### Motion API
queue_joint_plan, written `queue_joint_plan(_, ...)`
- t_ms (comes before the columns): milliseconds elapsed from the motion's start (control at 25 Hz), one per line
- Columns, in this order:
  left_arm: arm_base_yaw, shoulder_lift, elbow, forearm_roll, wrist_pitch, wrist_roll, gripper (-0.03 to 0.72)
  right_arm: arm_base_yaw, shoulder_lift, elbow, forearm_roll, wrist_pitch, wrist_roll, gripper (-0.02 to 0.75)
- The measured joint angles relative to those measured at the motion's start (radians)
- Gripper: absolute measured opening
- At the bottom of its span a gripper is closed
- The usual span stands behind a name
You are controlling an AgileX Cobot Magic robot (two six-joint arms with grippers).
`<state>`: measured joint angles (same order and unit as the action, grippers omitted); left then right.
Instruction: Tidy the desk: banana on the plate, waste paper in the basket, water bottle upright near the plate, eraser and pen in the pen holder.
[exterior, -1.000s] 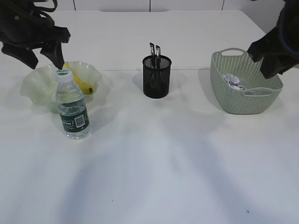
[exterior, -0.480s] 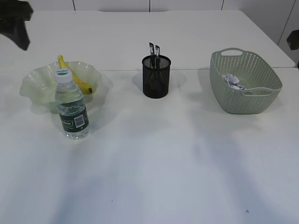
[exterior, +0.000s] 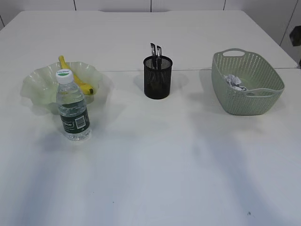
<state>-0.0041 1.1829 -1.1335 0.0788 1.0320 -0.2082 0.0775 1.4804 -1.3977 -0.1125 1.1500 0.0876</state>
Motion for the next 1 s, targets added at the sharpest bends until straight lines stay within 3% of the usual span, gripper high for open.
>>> queue_joint_plan(440, 0.001, -0.313, 0.166, 0.009, 0.084, 0.000, 0.457, 0.000, -0.183, 0.241, -0.004, -0.040, 0.002, 0.267)
queue_joint_plan(1000, 0.001, -0.697, 0.271, -0.030, 0.223, -0.019, 0.438, 0.000, -0.773, 0.393, -0.021, 0.100, 0.043, 0.267)
